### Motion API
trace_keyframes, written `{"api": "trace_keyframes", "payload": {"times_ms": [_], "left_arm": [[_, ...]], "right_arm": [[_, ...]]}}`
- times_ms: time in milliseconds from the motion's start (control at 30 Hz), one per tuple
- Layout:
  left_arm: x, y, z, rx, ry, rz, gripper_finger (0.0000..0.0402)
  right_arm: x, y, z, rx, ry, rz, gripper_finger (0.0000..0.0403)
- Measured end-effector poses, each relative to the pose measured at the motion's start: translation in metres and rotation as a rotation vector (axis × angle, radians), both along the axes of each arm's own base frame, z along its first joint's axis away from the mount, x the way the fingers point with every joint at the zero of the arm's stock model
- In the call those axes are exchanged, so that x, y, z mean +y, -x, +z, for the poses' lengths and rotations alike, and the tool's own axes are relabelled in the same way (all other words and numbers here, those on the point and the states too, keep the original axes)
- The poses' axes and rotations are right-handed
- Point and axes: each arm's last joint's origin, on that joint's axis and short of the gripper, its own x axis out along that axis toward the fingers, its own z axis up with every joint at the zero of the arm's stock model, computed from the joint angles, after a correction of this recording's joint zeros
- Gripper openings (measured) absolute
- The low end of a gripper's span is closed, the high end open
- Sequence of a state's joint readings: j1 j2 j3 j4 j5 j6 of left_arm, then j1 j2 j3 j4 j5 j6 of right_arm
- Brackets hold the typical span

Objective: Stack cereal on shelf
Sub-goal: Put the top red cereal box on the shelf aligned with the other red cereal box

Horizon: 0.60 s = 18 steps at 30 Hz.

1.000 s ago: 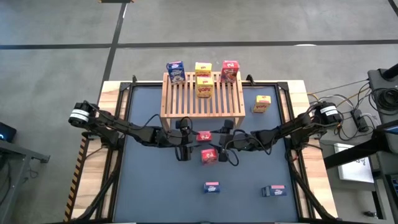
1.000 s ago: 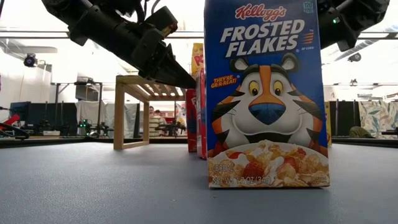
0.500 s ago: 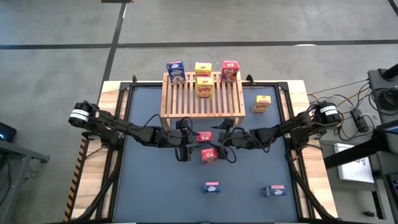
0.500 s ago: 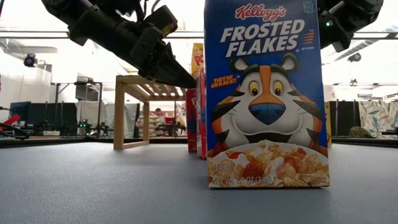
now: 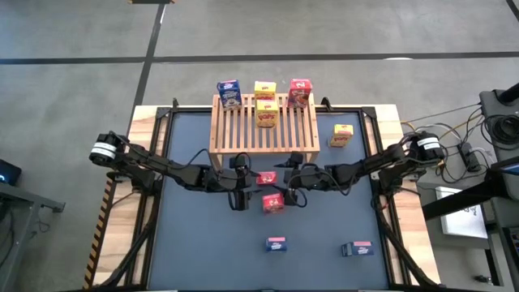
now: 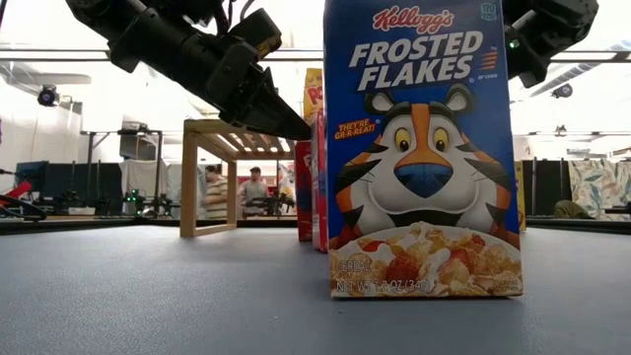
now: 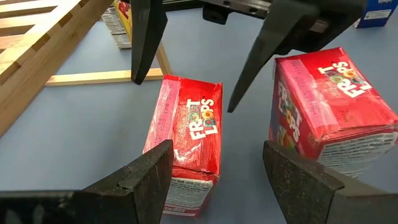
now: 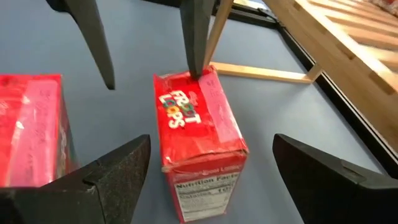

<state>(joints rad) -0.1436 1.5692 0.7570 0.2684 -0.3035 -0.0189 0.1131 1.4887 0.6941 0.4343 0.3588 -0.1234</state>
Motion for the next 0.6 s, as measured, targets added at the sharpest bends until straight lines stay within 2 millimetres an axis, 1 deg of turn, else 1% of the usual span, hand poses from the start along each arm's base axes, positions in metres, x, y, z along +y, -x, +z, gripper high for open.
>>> {"api": "trace_keyframes", "payload": {"times_ms": [233,367,600], "left_arm": [[0.000,0.000,0.000,0.000,0.001,0.000,0.0231],[0.000,0.000,0.000,0.000,0.001,0.000,0.0231],[0.000,0.000,0.000,-0.001,0.001,0.001,0.0231]], "right_arm": [[0.000,0.000,-0.001,0.004,-0.016,0.020,0.0327],[0.000,-0.002,-0.007,0.023,-0.007,0.015,0.0327],[-0.002,-0.019,-0.016,0.030,-0.006,0.013,0.0327]]}}
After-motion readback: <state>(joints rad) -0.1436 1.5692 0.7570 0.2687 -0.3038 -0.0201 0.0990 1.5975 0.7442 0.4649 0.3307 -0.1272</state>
